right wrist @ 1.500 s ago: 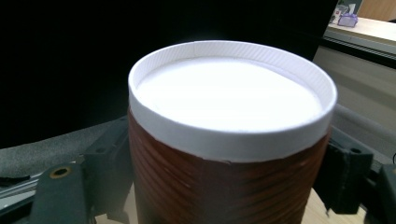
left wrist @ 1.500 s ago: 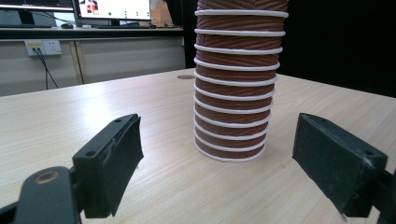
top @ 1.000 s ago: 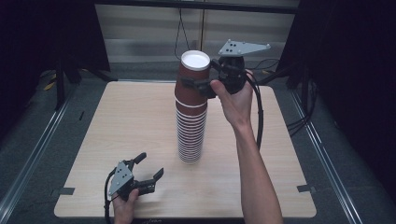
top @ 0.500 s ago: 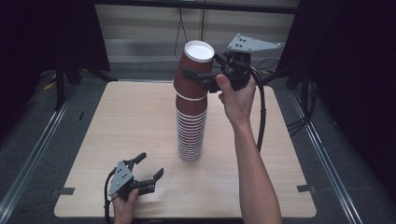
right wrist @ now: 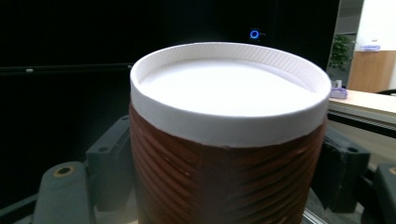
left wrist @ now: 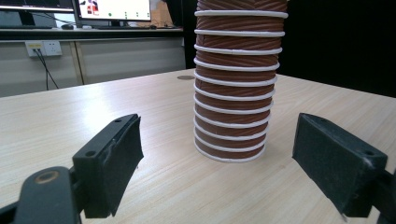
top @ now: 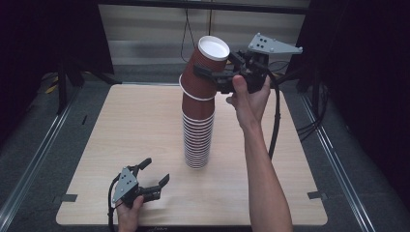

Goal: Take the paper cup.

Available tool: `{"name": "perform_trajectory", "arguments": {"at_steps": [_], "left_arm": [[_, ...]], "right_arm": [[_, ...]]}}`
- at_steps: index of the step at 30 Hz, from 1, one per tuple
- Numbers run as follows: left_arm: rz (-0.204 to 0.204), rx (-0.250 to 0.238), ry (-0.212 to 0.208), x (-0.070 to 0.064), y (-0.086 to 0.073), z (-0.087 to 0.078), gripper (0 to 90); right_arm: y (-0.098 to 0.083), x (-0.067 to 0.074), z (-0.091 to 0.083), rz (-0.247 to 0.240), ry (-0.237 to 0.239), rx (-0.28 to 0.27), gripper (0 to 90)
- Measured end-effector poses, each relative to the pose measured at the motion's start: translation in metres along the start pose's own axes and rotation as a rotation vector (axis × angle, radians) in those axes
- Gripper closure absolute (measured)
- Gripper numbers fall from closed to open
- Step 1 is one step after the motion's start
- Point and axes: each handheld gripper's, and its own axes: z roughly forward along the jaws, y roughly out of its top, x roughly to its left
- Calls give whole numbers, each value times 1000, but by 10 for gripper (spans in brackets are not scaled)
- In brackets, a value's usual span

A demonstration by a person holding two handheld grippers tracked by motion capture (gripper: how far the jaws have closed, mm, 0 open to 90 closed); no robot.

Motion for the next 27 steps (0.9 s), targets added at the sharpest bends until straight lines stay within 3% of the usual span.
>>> {"name": "perform_trajectory", "arguments": {"at_steps": [14, 27], "left_arm": [[-2, 1, 1, 0, 0, 0, 155], [-1, 4, 2, 0, 0, 1, 155]], "right_arm": [[4, 0, -17, 12, 2, -102, 211], [1, -4, -37, 25, -25, -126, 211]]}}
